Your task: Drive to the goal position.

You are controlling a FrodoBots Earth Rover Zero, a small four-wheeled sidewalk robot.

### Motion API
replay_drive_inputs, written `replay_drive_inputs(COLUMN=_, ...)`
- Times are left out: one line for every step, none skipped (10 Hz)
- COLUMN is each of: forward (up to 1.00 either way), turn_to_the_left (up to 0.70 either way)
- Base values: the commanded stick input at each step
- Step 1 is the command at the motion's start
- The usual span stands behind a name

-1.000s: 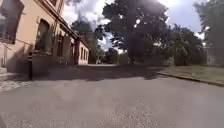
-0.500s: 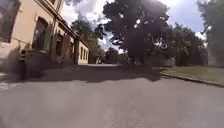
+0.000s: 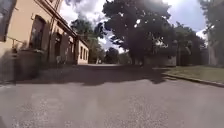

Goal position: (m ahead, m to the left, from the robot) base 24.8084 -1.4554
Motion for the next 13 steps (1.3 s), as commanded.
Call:
replay_drive_inputs(forward=0.85, turn_to_the_left=0.01)
replay_drive_inputs(forward=0.85, turn_to_the_left=0.01)
replay_drive_inputs(forward=0.85, turn_to_the_left=0.01)
replay_drive_inputs(forward=0.85, turn_to_the_left=0.01)
replay_drive_inputs(forward=0.85, turn_to_the_left=0.01)
replay_drive_inputs(forward=0.85, turn_to_the_left=0.01)
replay_drive_inputs(forward=0.85, turn_to_the_left=0.01)
replay_drive_inputs(forward=0.85, turn_to_the_left=0.01)
replay_drive_inputs(forward=0.85, turn_to_the_left=0.01)
replay_drive_inputs(forward=0.85, turn_to_the_left=0.01)
replay_drive_inputs(forward=0.85, turn_to_the_left=0.01)
replay_drive_inputs(forward=0.85, turn_to_the_left=0.01)
replay_drive_inputs(forward=0.85, turn_to_the_left=0.01)
